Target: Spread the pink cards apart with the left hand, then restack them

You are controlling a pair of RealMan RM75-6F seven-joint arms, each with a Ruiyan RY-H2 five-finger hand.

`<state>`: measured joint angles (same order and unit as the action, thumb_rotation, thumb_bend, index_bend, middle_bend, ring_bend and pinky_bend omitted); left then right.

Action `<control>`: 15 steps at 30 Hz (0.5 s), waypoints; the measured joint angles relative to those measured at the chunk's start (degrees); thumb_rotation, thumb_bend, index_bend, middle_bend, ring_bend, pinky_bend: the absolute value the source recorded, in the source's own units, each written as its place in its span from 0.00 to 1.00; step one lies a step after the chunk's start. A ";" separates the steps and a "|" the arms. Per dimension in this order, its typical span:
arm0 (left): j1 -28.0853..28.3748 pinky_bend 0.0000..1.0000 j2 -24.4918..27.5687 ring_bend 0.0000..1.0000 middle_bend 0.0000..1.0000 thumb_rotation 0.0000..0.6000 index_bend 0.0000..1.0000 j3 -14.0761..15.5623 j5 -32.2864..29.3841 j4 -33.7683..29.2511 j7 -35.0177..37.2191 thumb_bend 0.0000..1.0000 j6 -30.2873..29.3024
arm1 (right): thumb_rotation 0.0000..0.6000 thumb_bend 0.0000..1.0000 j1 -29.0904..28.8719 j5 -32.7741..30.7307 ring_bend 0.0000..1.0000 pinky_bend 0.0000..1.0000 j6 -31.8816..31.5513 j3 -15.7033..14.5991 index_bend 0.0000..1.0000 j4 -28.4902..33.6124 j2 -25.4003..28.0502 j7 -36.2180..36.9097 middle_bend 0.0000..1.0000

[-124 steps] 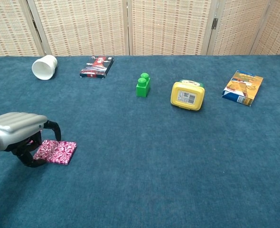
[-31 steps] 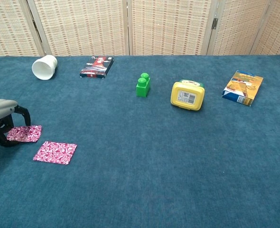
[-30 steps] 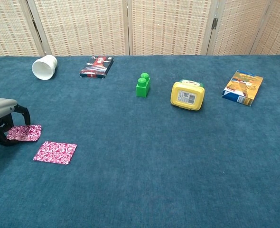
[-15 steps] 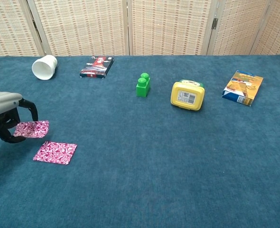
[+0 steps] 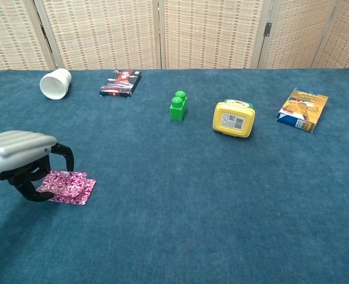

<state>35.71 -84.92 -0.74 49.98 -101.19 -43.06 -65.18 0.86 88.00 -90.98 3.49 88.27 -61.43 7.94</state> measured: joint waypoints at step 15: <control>0.95 1.00 -2.54 0.89 0.94 1.00 0.36 -0.30 -1.80 0.15 -3.12 0.32 -1.81 | 1.00 0.33 -0.01 -0.32 0.12 0.14 0.33 0.03 0.05 -0.61 -0.16 0.55 0.27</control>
<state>36.66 -87.47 -1.05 48.18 -101.04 -46.19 -66.98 0.85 87.68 -90.65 3.52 87.66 -61.59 8.48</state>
